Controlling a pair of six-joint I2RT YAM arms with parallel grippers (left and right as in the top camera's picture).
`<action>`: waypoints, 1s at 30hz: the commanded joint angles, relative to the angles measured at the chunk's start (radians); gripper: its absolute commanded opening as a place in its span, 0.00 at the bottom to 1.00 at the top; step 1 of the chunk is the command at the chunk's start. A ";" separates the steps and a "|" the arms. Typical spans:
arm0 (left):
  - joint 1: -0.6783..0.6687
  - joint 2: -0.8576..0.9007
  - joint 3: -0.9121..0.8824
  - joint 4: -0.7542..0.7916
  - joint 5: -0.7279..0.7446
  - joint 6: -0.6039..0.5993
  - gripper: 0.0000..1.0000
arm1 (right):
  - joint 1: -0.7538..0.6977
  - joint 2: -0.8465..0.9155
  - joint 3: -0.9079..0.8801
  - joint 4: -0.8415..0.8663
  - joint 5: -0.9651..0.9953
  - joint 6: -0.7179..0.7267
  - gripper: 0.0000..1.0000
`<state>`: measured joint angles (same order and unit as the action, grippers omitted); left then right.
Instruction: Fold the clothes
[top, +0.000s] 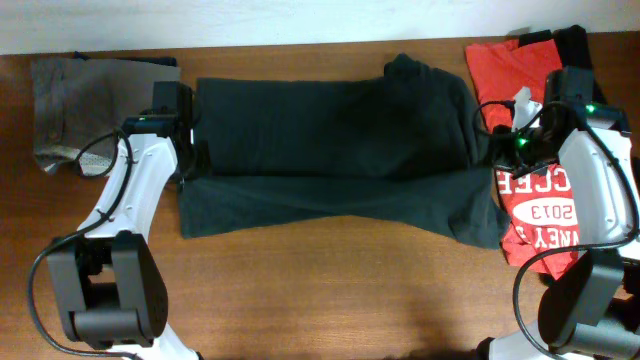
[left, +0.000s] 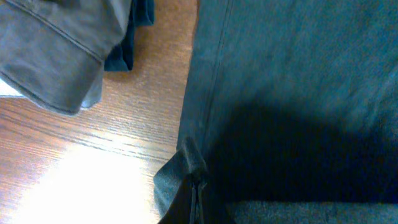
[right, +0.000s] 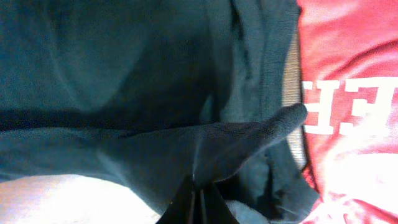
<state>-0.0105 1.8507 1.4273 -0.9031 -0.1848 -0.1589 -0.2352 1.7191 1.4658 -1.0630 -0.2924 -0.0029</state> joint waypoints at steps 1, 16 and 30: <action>0.005 -0.031 0.008 -0.024 -0.005 -0.013 0.01 | 0.013 -0.055 0.036 -0.024 -0.030 -0.011 0.04; 0.004 -0.257 0.018 -0.319 0.039 -0.013 0.01 | 0.012 -0.333 0.066 -0.344 0.077 0.023 0.04; 0.005 -0.270 0.018 -0.409 -0.031 -0.013 0.01 | -0.075 -0.412 0.066 -0.318 0.214 0.053 0.04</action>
<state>-0.0105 1.6039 1.4315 -1.3209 -0.1635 -0.1623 -0.2684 1.3151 1.5135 -1.4082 -0.1207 0.0666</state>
